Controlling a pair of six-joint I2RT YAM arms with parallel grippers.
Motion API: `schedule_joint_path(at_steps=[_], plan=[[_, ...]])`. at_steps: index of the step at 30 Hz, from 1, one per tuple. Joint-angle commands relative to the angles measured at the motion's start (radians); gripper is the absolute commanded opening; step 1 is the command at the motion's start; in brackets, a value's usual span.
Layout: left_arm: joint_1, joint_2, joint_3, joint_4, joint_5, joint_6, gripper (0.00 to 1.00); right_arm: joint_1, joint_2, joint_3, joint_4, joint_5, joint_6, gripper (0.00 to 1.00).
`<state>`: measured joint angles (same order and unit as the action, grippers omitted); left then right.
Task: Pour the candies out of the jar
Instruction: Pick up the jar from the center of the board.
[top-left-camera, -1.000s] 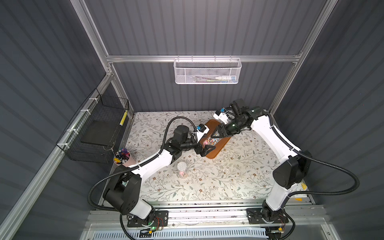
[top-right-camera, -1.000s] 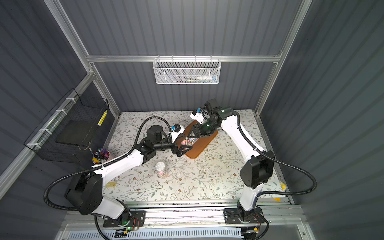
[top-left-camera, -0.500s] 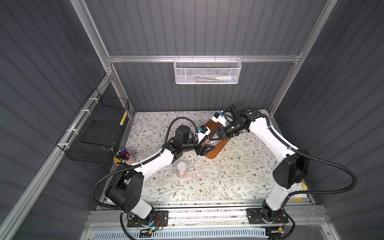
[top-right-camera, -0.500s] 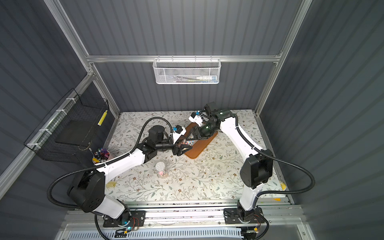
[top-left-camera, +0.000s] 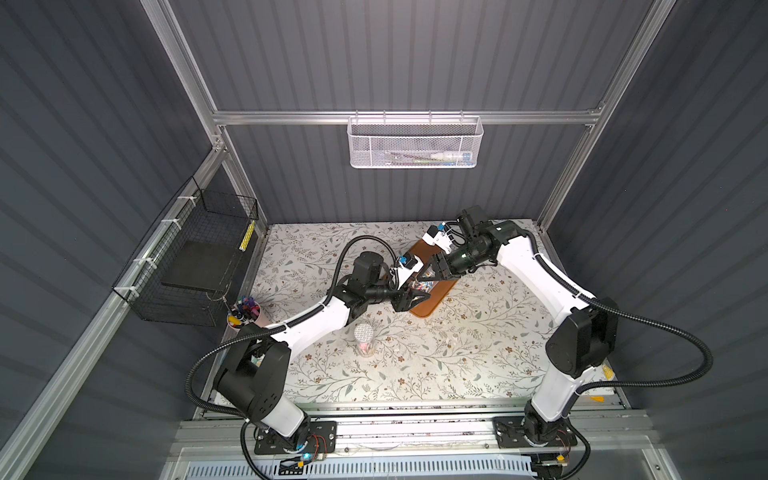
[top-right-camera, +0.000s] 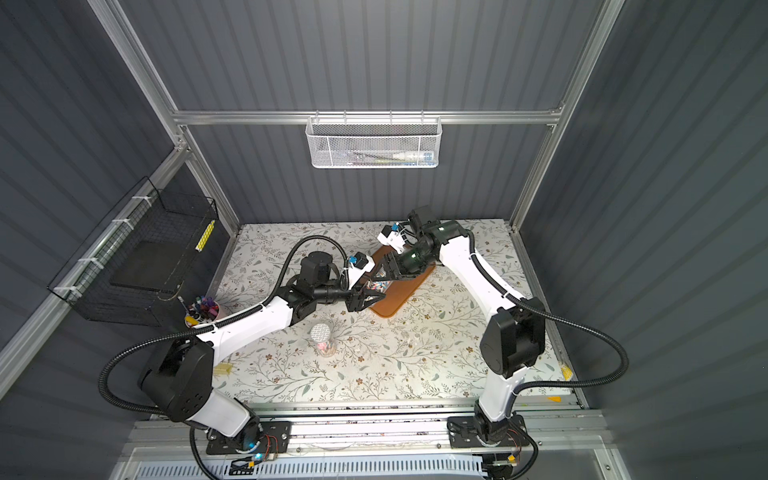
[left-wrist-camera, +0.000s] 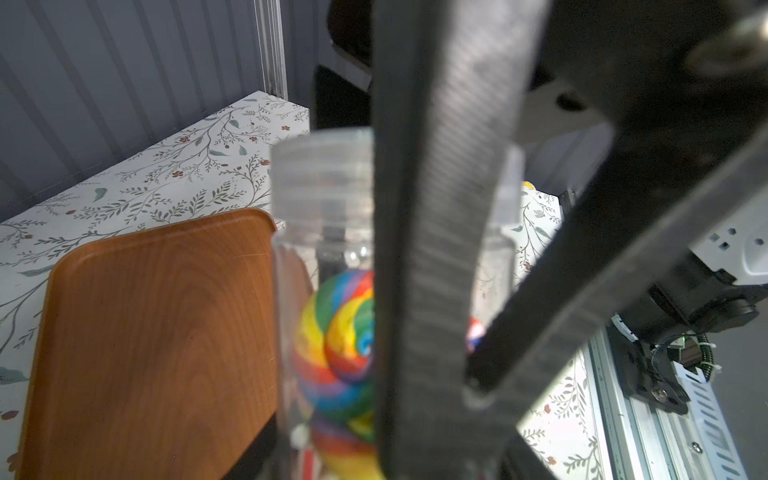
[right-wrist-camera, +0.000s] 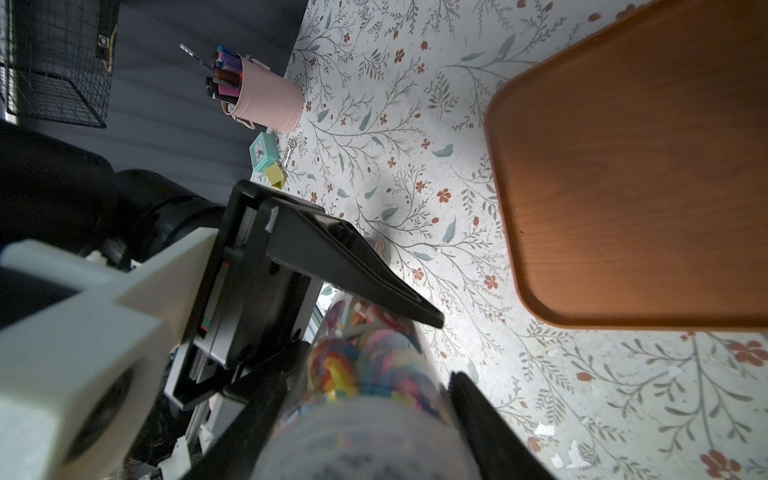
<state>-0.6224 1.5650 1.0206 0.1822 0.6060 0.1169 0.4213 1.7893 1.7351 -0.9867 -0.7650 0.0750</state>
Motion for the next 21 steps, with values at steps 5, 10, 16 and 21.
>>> schedule_joint_path(at_steps=[5, 10, 16, 21], plan=[[0.0, 0.009, -0.004, 0.05, -0.071, -0.063, 0.26, -0.011, -0.079, -0.05, 0.148, 0.066, 0.171, 0.8], [0.0, 0.006, -0.047, 0.149, -0.142, -0.122, 0.22, -0.02, -0.134, -0.161, 0.266, 0.143, 0.323, 0.79], [-0.001, 0.02, -0.053, 0.193, -0.156, -0.142, 0.21, -0.018, -0.177, -0.256, 0.433, 0.152, 0.459, 0.78], [-0.002, 0.009, -0.054, 0.184, -0.162, -0.137, 0.2, -0.016, -0.179, -0.269, 0.499, 0.186, 0.515, 0.75]])
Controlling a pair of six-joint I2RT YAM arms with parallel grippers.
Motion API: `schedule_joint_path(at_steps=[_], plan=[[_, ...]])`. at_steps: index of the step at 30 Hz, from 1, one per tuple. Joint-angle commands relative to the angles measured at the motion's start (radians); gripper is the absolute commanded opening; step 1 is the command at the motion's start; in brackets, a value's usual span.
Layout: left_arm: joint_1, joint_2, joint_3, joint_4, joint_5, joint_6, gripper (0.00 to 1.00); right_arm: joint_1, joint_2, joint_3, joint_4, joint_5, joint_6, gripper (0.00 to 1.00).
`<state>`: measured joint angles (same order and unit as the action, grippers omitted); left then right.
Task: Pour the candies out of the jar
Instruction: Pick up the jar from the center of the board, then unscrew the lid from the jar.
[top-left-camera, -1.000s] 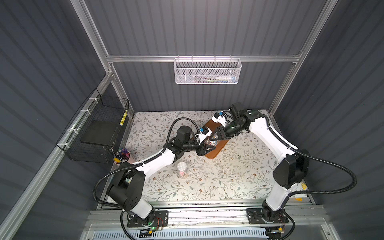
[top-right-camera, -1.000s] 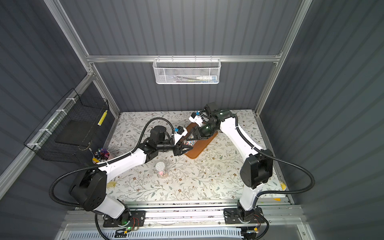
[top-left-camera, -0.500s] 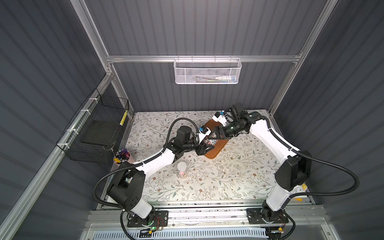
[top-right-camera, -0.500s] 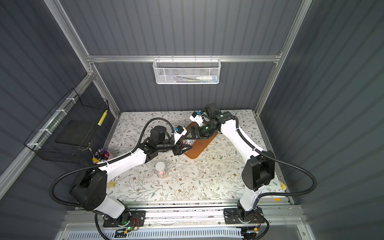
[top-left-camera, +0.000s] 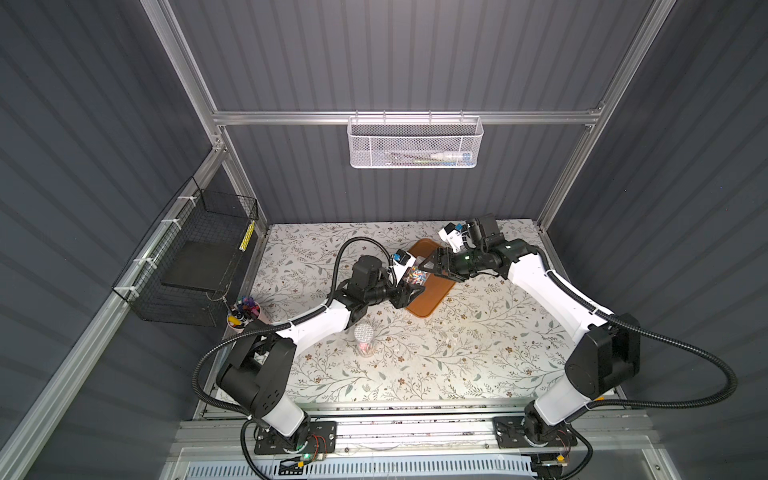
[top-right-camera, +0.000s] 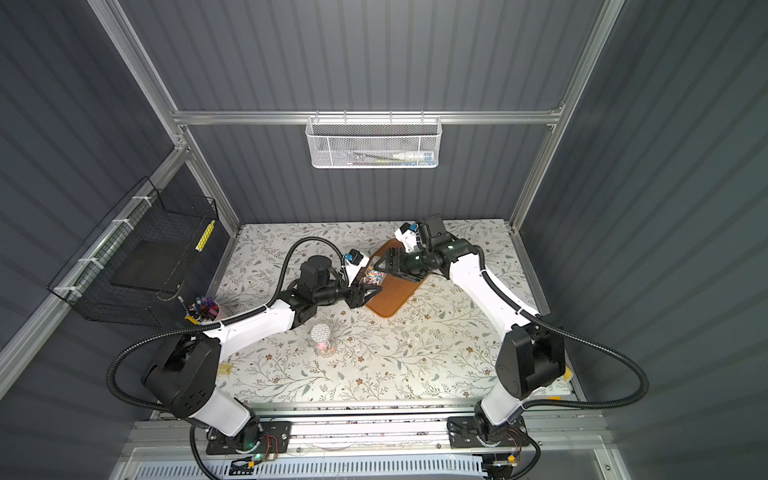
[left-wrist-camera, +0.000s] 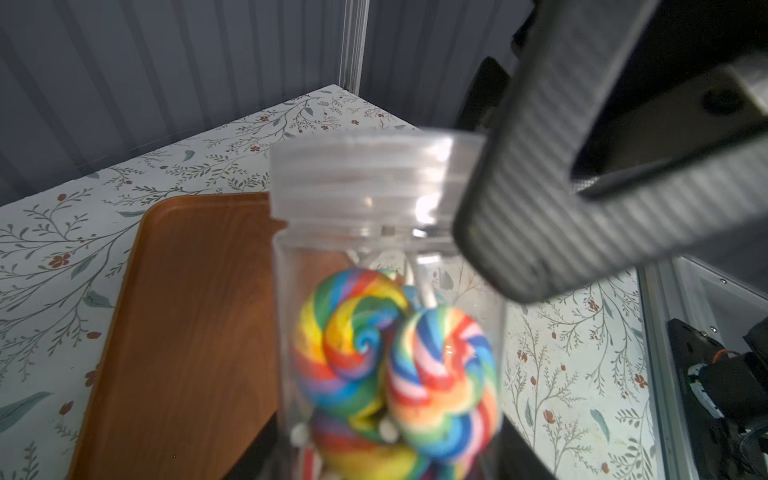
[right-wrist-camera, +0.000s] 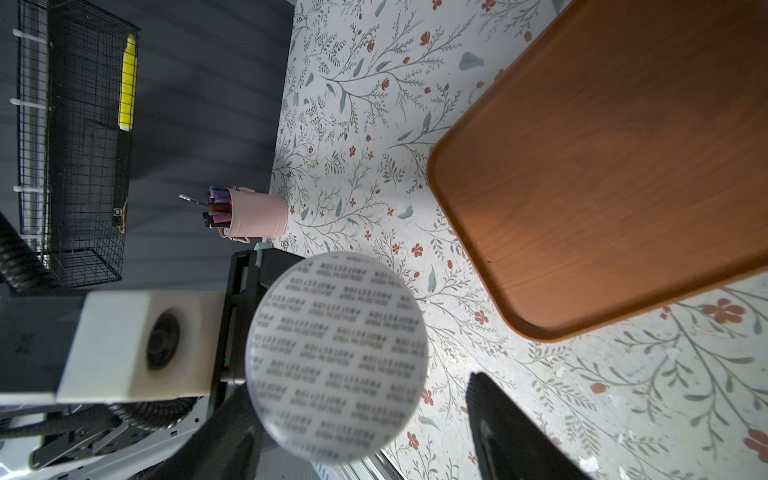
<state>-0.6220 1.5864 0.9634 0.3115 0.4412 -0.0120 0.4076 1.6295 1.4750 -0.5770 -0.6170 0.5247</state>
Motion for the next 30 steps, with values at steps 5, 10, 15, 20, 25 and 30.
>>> schedule_joint_path(at_steps=[5, 10, 15, 20, 25, 30], plan=[[-0.003, -0.013, 0.003, 0.044, 0.007, -0.011, 0.2, 0.012, 0.021, 0.02, 0.121, 0.05, 0.096, 0.71], [-0.005, -0.02, 0.003, 0.041, -0.004, -0.012, 0.2, 0.029, 0.039, 0.03, 0.14, 0.06, 0.116, 0.66], [-0.005, -0.015, 0.01, 0.042, -0.015, -0.019, 0.19, 0.047, 0.041, 0.027, 0.125, 0.072, 0.115, 0.67], [-0.005, -0.01, 0.015, 0.052, -0.013, -0.023, 0.19, 0.048, 0.027, 0.008, 0.134, 0.095, 0.12, 0.54], [-0.005, -0.007, 0.02, 0.09, 0.081, -0.056, 0.18, 0.039, 0.014, -0.008, 0.223, -0.024, 0.032, 0.49], [-0.005, 0.005, 0.028, 0.156, 0.237, -0.128, 0.15, 0.01, 0.0, -0.047, 0.386, -0.361, -0.105, 0.46]])
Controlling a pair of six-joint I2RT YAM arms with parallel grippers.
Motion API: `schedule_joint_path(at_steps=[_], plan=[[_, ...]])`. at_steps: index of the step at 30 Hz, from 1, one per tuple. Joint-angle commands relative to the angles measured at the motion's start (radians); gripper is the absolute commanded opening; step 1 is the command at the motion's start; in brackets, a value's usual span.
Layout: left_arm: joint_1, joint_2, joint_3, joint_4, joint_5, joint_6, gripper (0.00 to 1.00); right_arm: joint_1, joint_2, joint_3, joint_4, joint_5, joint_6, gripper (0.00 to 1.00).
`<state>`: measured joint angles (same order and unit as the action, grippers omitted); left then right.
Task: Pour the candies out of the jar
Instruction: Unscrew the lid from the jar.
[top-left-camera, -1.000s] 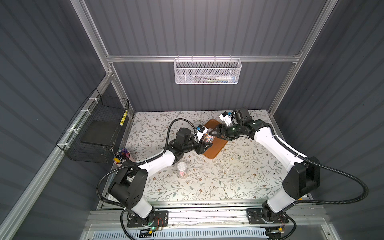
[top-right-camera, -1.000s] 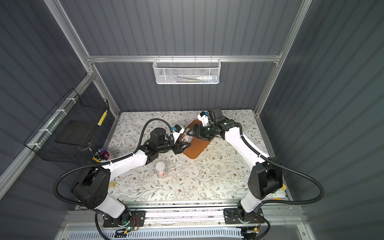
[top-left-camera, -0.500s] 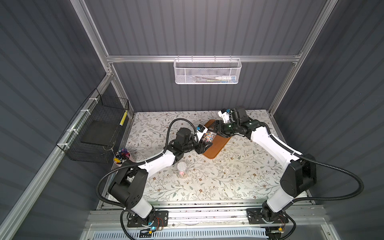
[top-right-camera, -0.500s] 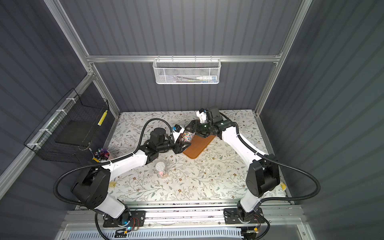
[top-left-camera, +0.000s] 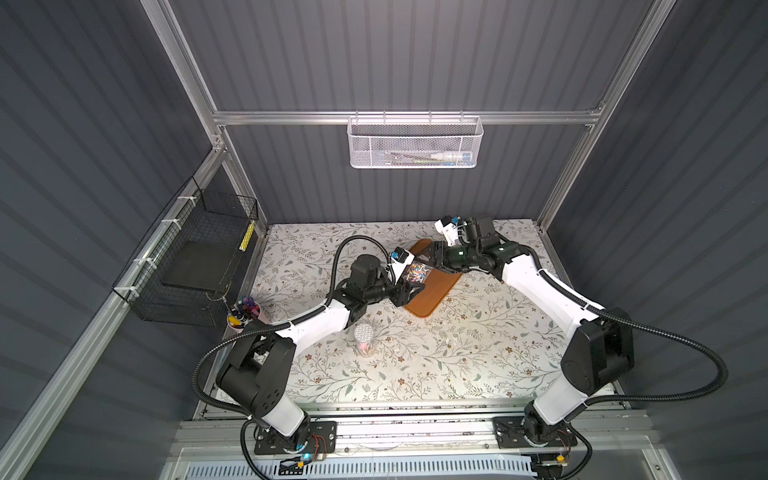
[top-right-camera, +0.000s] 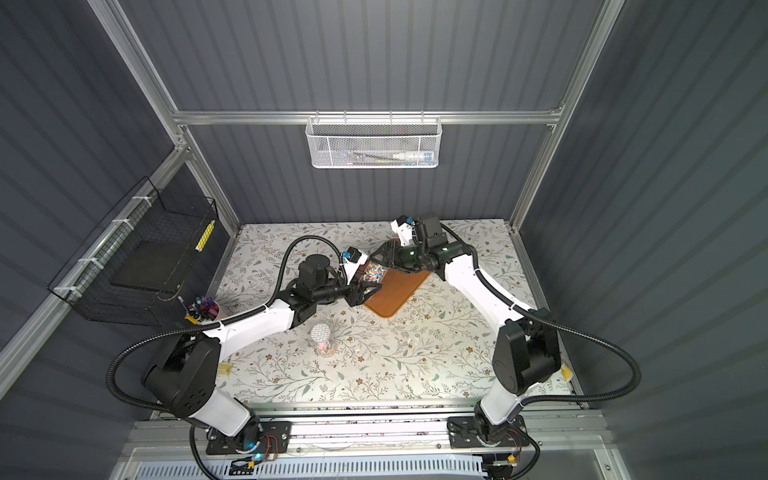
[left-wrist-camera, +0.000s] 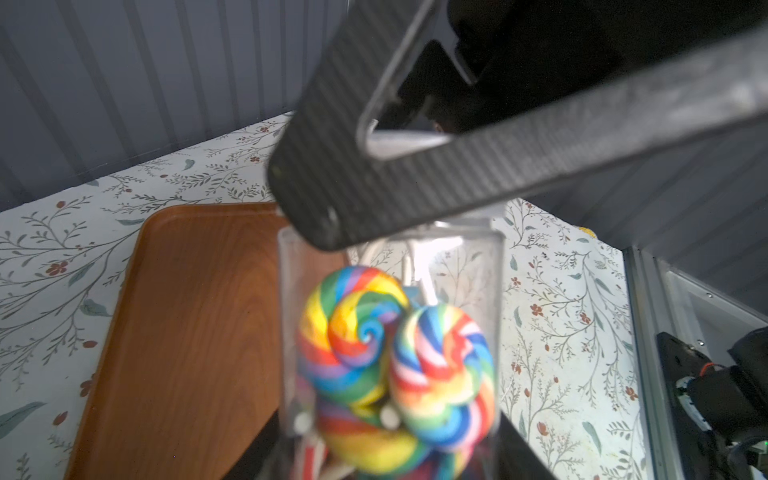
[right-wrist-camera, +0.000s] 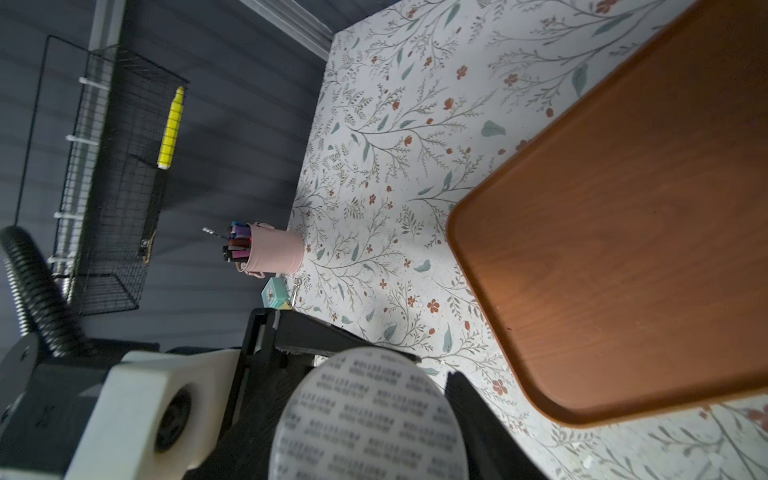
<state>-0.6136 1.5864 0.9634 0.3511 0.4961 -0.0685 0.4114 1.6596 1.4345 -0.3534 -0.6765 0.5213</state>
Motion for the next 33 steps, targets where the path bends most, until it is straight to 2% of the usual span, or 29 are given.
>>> schedule_joint_path(at_steps=[1, 4, 8, 14, 15, 17, 19, 24, 28, 30, 33], plan=[[-0.014, 0.006, 0.02, 0.147, 0.203, -0.1, 0.14, 0.006, -0.033, -0.008, 0.189, -0.365, -0.126, 0.47], [-0.014, 0.015, 0.002, 0.252, 0.263, -0.179, 0.11, 0.006, -0.032, 0.006, 0.217, -0.47, -0.167, 0.46], [-0.014, 0.032, 0.0, 0.273, 0.291, -0.21, 0.02, 0.005, -0.037, 0.02, 0.229, -0.531, -0.193, 0.44], [-0.015, 0.022, -0.003, 0.201, 0.227, -0.158, 0.0, 0.004, -0.042, 0.039, 0.174, -0.497, -0.213, 0.5], [-0.015, 0.016, -0.002, 0.18, 0.208, -0.146, 0.0, 0.004, -0.045, 0.042, 0.168, -0.483, -0.208, 0.53], [-0.015, 0.009, -0.003, 0.145, 0.153, -0.121, 0.0, 0.004, -0.05, 0.047, 0.164, -0.428, -0.182, 0.67], [-0.015, -0.001, -0.011, 0.125, 0.082, -0.11, 0.0, 0.004, -0.06, 0.063, 0.11, -0.32, -0.161, 0.74], [-0.02, -0.032, -0.059, 0.155, -0.067, -0.095, 0.0, 0.004, -0.094, 0.08, -0.02, -0.069, -0.132, 0.8], [-0.032, -0.058, -0.088, 0.181, -0.16, -0.079, 0.0, 0.004, -0.118, 0.078, -0.121, 0.12, -0.106, 0.81], [-0.046, -0.067, -0.096, 0.181, -0.236, -0.055, 0.0, 0.006, -0.133, 0.055, -0.112, 0.142, -0.069, 0.8], [-0.064, -0.069, -0.097, 0.181, -0.283, -0.033, 0.0, 0.019, -0.141, 0.03, -0.096, 0.14, -0.022, 0.8]])
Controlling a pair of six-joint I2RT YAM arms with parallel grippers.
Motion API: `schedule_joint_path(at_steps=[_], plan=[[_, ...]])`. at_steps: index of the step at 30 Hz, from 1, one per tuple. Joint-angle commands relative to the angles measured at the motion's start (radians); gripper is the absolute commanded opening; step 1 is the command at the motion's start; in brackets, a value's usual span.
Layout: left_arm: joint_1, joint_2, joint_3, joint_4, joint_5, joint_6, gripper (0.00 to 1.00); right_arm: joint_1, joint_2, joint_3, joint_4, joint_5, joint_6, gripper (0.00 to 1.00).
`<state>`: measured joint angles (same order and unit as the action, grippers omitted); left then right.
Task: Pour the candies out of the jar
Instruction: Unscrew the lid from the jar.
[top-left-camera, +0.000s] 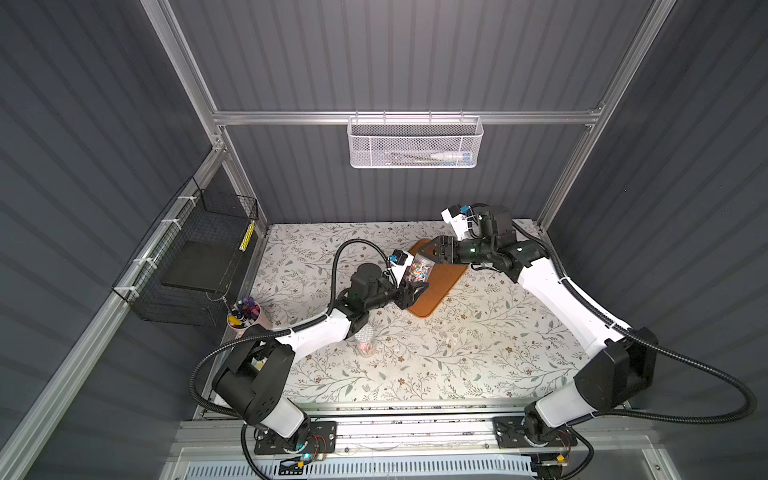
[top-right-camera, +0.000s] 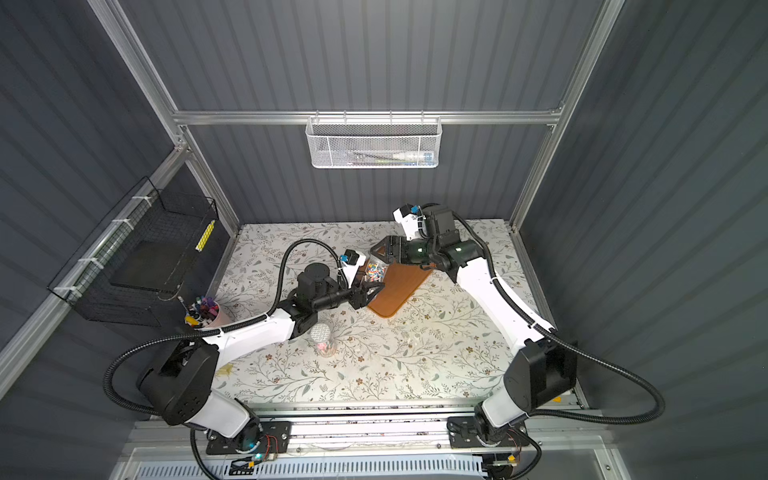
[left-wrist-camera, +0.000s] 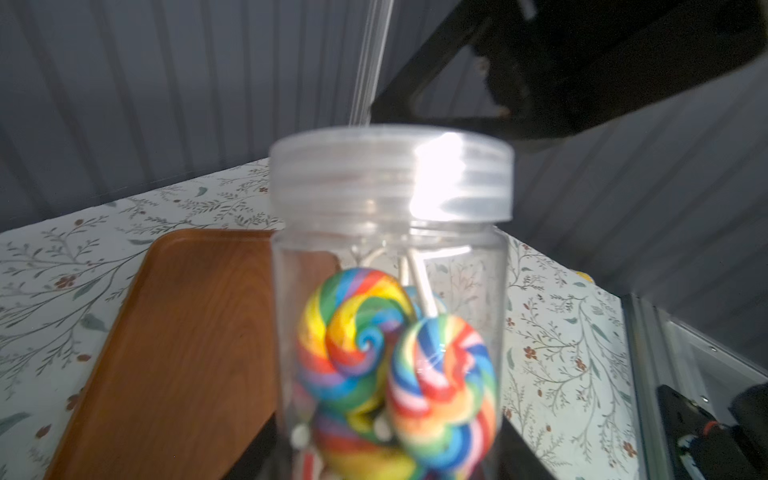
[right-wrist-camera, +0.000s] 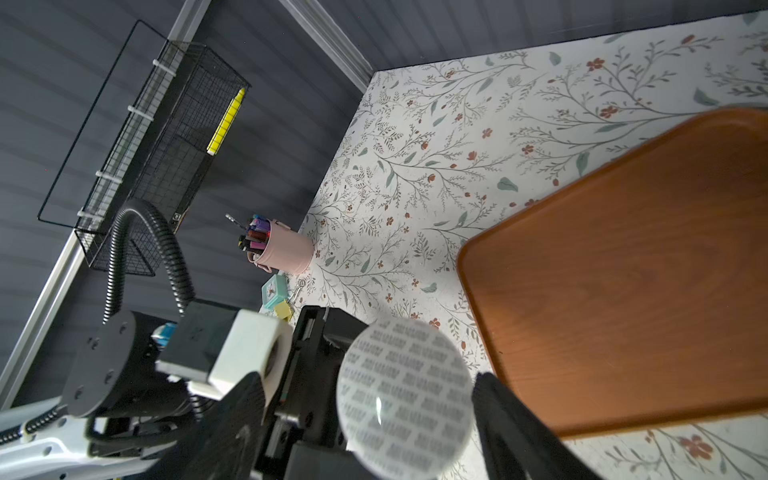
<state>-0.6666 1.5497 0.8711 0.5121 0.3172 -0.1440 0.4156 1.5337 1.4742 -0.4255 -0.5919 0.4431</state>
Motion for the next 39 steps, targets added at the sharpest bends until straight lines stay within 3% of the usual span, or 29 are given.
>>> schedule_joint_path(at_steps=[1, 12, 24, 35, 39], plan=[[-0.014, -0.031, -0.005, 0.022, -0.108, 0.044, 0.0, 0.024, -0.014, -0.014, -0.023, 0.057, 0.062, 0.8], [-0.032, -0.036, -0.004, 0.049, -0.118, 0.044, 0.0, 0.055, 0.051, -0.019, 0.019, 0.143, 0.121, 0.85], [-0.037, -0.024, -0.004, 0.065, -0.135, 0.029, 0.0, 0.079, 0.084, -0.018, 0.067, 0.141, 0.155, 0.67], [-0.039, -0.013, 0.005, 0.083, -0.124, 0.013, 0.0, 0.084, 0.097, -0.006, 0.042, 0.156, 0.13, 0.66], [-0.039, -0.019, 0.0, 0.09, -0.111, 0.007, 0.0, 0.084, 0.088, -0.015, 0.042, 0.159, 0.118, 0.56]])
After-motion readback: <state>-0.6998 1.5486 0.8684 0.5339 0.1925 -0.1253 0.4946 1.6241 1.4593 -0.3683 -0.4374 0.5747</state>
